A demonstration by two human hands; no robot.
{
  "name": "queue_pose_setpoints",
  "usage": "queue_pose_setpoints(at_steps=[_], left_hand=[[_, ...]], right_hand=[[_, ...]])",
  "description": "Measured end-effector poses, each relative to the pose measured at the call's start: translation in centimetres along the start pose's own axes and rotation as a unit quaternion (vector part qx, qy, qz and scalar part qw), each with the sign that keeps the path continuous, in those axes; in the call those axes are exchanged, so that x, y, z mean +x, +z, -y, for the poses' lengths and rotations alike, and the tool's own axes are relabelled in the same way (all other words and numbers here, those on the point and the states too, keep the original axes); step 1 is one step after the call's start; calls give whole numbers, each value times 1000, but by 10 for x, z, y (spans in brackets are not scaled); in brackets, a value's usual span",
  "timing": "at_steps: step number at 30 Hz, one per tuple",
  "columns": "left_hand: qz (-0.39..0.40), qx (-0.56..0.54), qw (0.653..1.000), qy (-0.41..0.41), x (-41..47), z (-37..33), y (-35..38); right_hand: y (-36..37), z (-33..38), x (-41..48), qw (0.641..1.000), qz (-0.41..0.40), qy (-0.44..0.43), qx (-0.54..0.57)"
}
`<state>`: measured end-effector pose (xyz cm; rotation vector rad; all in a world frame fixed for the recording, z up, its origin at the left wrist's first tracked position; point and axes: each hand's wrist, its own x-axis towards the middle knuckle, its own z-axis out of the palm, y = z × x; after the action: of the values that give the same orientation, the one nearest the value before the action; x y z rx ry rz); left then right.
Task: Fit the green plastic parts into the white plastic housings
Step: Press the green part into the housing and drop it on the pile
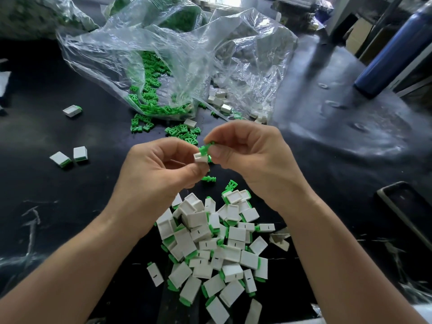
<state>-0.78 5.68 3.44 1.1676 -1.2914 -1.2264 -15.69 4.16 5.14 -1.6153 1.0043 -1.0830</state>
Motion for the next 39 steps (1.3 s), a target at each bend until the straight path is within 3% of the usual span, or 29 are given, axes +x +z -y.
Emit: queue_pose_setpoints(at_steps=[9,15,21,27,29,32,34,36,39], left_hand=[[4,-20,1000,8,0,1,2],[-9,38,998,40,-2,3,3],[-1,226,966,122,-1,8,-1],[14,279,951,132,-3,7,-1],[25,261,959,112,-3,6,-2],[29,91,995,36,-1,3,-1],[2,37,999,25,-1,3,1],[-13,42,998,43,-3,3,4],[-2,166,982,95,-3,3,0]], right_hand=[[-2,-2,-1,997,-8,3,-77],[-3,-2,-1,991,-2,11,-133],[-2,-5,-1,980,23,10,-197],[-2,-7,-3,965,37,4,-259],[-2,-6,-4,965,41,0,-259],[-1,-5,-3,978,11,-15,-208],[1,-4,-3,984,-14,-15,-177],[1,-4,-2,984,-19,-10,-175],[-2,-5,-2,977,17,0,-211]])
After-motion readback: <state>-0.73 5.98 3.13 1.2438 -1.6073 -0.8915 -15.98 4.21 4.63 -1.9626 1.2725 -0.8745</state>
